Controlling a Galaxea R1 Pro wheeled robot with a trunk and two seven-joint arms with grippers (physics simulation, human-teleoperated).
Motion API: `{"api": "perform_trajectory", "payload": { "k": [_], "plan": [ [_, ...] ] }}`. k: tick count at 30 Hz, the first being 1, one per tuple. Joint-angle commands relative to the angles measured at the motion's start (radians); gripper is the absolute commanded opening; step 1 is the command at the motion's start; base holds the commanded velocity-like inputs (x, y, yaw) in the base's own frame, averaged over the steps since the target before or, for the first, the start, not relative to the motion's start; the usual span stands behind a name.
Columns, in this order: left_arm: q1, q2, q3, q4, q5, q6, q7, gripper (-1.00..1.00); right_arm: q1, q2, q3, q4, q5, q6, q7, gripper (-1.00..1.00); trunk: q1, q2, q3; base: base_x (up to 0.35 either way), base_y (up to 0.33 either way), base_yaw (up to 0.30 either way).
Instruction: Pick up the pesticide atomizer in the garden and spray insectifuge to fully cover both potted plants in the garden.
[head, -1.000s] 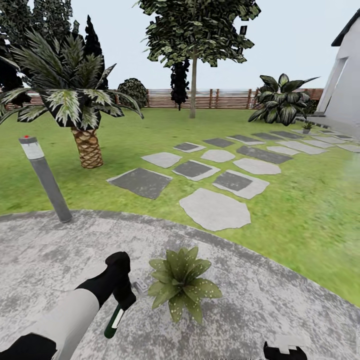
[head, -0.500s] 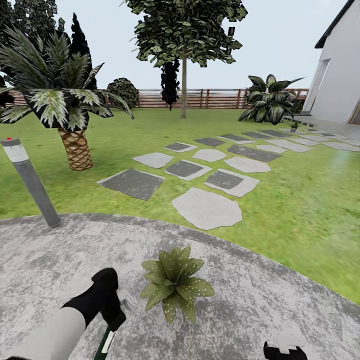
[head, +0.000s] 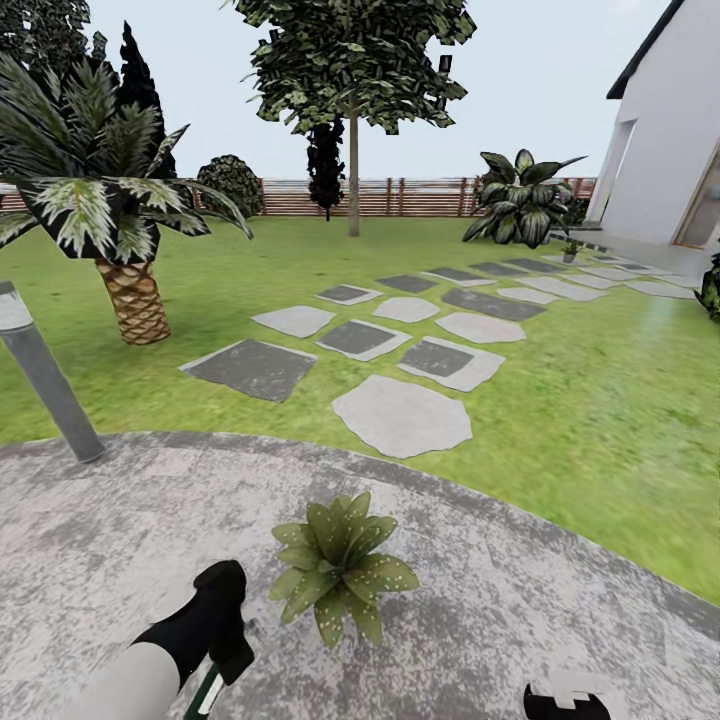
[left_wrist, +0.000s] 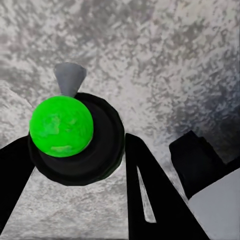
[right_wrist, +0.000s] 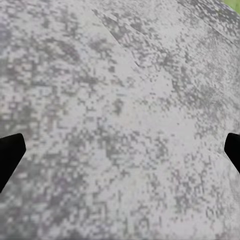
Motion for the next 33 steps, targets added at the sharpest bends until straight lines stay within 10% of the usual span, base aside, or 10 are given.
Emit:
{"api": "perform_trajectory", "payload": {
  "k": [1, 5, 8, 33],
  "plan": [
    [0.006, 0.001, 0.014, -0.004, -0.005, 0.001, 0.002, -1.0, 0.0, 0.0, -0.008, 0.001, 0.011, -0.003, -0.003, 1.0, 0.0, 0.0, -0.001, 0.0, 0.0, -0.119],
    [0.011, -0.008, 0.148, -0.009, 0.026, -0.007, 0.017, -1.0, -0.001, 0.0, -0.009, 0.001, 0.011, -0.004, -0.003, 1.0, 0.0, 0.0, -0.001, 0.0, 0.0, -0.188],
    [0.011, -0.013, 0.18, -0.01, 0.036, -0.009, 0.018, -1.0, -0.001, -0.001, -0.008, 0.001, 0.011, -0.005, -0.003, 1.0, 0.0, 0.0, -0.001, 0.0, 0.0, -0.033],
    [0.011, -0.017, 0.183, -0.054, 0.105, -0.026, 0.017, -1.0, 0.0, -0.004, -0.009, 0.001, 0.009, -0.005, -0.003, 1.0, 0.0, 0.0, 0.006, -0.056, 0.238, -0.128]
  ]
}}
